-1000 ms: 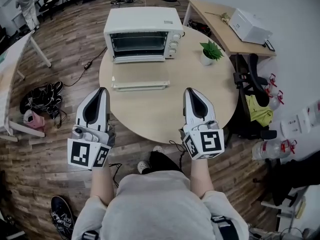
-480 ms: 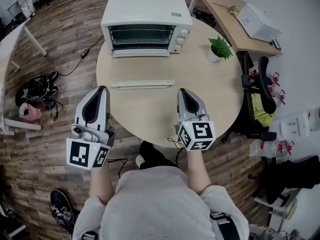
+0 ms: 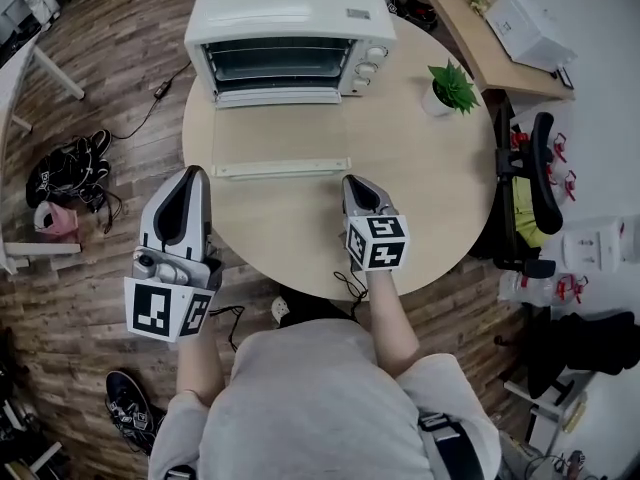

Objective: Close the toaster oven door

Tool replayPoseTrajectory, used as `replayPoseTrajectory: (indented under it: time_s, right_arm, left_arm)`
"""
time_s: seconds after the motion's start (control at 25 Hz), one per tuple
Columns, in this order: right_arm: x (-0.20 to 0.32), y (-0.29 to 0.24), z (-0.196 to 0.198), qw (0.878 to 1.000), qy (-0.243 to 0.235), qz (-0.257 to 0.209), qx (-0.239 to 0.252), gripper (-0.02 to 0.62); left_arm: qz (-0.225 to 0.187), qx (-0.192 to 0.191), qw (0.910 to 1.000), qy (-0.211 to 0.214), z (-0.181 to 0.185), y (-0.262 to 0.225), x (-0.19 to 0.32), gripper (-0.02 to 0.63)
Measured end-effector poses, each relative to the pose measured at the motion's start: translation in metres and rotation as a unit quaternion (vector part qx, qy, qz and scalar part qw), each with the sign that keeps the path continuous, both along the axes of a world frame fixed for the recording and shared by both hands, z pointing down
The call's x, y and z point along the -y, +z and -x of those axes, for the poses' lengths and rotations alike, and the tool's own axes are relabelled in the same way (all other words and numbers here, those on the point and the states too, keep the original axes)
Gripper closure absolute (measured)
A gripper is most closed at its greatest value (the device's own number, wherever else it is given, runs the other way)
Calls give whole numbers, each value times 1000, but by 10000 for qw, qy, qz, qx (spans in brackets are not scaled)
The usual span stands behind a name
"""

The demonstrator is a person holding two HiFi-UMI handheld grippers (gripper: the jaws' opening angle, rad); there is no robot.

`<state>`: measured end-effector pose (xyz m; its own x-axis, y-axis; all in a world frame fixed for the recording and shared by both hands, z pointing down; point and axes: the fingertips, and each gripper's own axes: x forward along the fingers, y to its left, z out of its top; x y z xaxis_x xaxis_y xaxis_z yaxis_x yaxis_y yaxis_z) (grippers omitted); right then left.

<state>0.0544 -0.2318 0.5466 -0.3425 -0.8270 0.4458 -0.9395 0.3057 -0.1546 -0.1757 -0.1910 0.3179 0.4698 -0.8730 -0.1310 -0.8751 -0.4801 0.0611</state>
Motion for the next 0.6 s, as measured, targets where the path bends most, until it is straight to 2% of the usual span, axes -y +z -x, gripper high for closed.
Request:
replayPoseTrajectory:
  time_s: [0.28, 0.6]
  right_arm:
    - [14, 66, -5, 9968, 152, 782, -25, 555]
    - [36, 107, -5, 9933, 328, 1105, -81, 499]
  left_arm:
    - [239, 47, 9996, -108, 5, 17, 17, 598]
    - [443, 161, 9986, -229, 11, 30, 29, 598]
